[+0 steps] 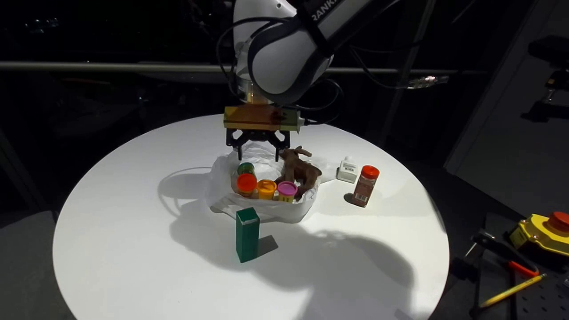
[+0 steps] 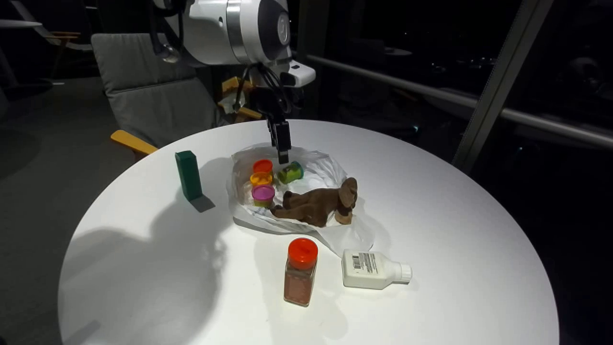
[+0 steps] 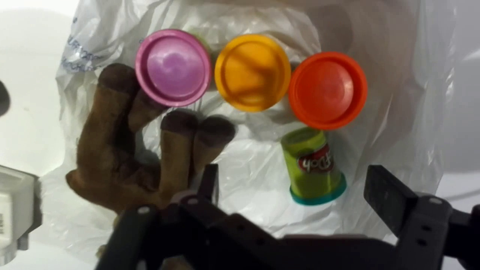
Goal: Remove the objects from the plastic bag and put them on the table.
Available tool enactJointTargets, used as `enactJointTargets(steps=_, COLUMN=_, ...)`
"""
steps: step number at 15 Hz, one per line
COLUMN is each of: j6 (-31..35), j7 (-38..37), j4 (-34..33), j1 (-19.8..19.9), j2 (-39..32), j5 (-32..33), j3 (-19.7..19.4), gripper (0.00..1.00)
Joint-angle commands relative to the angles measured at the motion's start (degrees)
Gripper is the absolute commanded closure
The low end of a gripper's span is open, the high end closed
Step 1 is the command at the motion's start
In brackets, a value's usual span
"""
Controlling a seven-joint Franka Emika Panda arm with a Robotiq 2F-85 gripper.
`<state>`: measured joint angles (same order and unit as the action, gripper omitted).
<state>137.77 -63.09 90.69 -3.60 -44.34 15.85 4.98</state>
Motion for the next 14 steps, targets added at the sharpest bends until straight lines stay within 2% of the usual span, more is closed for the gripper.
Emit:
enactJointTargets(steps=1, j6=-1.58, j7=15.47, j4=-5.73, j1=1.22, j2=-4.14, j5=-8.66, j3=2.07, gripper=0.00)
enactJointTargets(steps=3, j6=-3.03, j7=22.84, j4=-7.37, j1=0.73, j2=-5.39, j5=-13.07, j3=1.20, gripper=0.00)
enactJointTargets(steps=5, j6=-3.64, j7=26.84, j4=-8.25, j1=-0.13, j2=-5.76, j5=-15.57, j3=-0.29, gripper=0.00)
enactJointTargets(steps=11, j6=-4.03, j7=30.61, j4=-7.05, j1=-2.00, j2=-4.05, j5=-15.71, j3=-6.25, gripper=0.00)
enactJointTargets(steps=14, j6=-4.55, j7=33.38, j4=-8.17, j1=-2.00, j2=-5.48, j5=-15.81, j3=-7.38, gripper=0.00)
